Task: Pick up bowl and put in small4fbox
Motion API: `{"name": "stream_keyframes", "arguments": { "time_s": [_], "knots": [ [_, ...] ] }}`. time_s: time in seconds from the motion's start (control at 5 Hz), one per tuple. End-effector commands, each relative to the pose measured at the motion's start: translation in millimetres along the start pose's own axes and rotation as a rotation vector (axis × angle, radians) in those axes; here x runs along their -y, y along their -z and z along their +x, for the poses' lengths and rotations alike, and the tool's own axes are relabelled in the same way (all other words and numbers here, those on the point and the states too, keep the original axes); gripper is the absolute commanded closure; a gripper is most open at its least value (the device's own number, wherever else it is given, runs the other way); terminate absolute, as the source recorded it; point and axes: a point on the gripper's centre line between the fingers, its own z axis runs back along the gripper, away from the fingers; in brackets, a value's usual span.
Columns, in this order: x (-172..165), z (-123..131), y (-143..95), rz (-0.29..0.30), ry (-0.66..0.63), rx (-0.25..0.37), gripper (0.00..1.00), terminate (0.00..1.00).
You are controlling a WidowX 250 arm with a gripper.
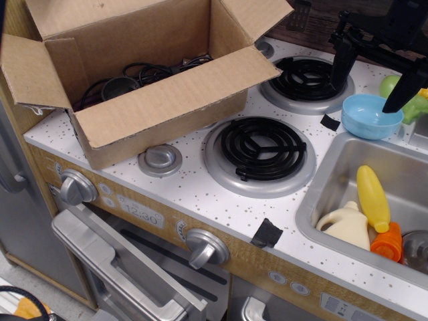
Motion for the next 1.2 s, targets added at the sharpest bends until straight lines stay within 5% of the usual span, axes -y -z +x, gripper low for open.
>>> {"name": "stream_keyframes", "arguments": {
  "time_s": [0.0,0.2,0.4,1.0],
  "knots": [
    [0.0,0.0,0.0,0.000,0.000,0.000,0.00,0.00],
    [-0.3,19.6,15.4,-0.038,-0.076,0.042,0.00,0.00],
    [4.8,38.4,29.4,0.000,-0.212,0.058,0.00,0.00],
    [-13.8,75.5,47.4,-0.012,-0.441,0.146,0.00,0.00]
  ]
}}
